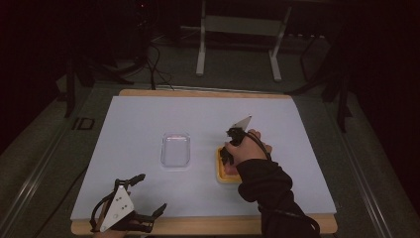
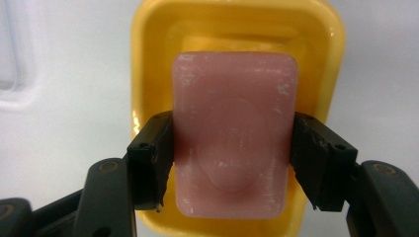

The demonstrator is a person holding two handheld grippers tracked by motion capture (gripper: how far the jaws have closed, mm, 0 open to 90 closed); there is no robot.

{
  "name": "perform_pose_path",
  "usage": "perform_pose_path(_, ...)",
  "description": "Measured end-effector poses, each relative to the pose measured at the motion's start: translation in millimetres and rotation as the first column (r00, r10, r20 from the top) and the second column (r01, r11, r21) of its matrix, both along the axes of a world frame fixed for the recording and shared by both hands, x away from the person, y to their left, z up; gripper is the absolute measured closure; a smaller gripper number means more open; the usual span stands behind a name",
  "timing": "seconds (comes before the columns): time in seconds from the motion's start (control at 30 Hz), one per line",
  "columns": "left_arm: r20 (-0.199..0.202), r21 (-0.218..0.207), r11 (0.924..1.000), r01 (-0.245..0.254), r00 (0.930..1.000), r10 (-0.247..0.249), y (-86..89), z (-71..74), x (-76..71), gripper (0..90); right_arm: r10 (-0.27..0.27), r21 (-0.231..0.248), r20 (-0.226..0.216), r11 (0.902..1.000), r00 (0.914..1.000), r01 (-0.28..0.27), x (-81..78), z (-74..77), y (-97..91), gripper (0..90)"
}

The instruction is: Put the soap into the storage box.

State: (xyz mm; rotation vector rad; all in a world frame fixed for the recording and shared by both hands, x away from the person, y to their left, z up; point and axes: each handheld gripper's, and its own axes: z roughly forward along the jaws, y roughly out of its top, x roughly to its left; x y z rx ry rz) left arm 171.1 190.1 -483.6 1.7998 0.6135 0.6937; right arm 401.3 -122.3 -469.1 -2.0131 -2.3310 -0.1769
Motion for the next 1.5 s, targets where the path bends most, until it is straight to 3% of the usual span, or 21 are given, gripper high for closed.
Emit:
perform_pose_path(0.2,0.005,0.015,0.9999,0.003,1.0000,-0.003,-2.0,-0.6,-0.7,0.4,-0.017,0.012,0.010,0.9998,0.9998,0.017,0.1,1.0,7.0,37.9)
perform_pose_path(0.4,0.005,0.014,0.9999,0.002,1.0000,-0.002,-1.4,-0.4,-0.8,0.3,0.067,-0.021,0.051,0.9976,0.9965,-0.066,-0.2,17.7,12.3,35.2)
perform_pose_path(0.53,0.005,0.015,0.9999,0.002,1.0000,-0.002,-1.6,-0.5,-0.9,0.3,0.143,-0.054,0.111,0.9890,0.9834,-0.138,-1.5,25.5,8.4,34.9)
perform_pose_path(0.73,0.001,0.016,0.9999,-0.002,1.0000,0.002,-1.6,-1.1,0.1,0.4,0.227,-0.026,0.192,0.9737,0.9548,-0.226,-9.3,30.2,-5.3,33.3)
perform_pose_path(0.9,-0.001,0.020,0.9998,-0.004,1.0000,0.004,-2.3,-1.6,0.4,0.3,0.266,-0.010,0.227,0.9626,0.9369,-0.271,-19.4,32.1,-19.0,32.0)
perform_pose_path(1.0,-0.005,0.020,0.9998,-0.005,1.0000,0.005,-2.5,-1.9,0.9,0.3,0.273,-0.008,0.285,0.9592,0.9188,-0.283,-25.3,33.2,-26.9,31.2)
perform_pose_path(1.17,-0.008,0.023,0.9997,-0.002,1.0000,0.002,-2.5,-2.2,1.0,0.3,0.311,-0.025,0.400,0.9441,0.8622,-0.329,-33.9,35.5,-38.5,28.5)
perform_pose_path(1.27,-0.009,0.026,0.9997,-0.003,1.0000,0.003,-2.5,-2.3,1.1,0.4,0.334,-0.021,0.405,0.9343,0.8514,-0.356,-39.7,35.8,-45.6,24.8)
perform_pose_path(1.43,-0.009,0.022,0.9997,-0.003,0.9999,0.004,-3.0,-3.0,1.4,0.4,0.370,-0.046,0.456,0.9183,0.8098,-0.393,-48.8,33.8,-57.8,19.0)
perform_pose_path(1.5,-0.010,0.023,0.9997,-0.004,0.9999,0.004,-2.9,-3.0,1.4,0.4,0.373,-0.040,0.474,0.9139,0.7977,-0.404,-52.0,33.8,-63.4,16.8)
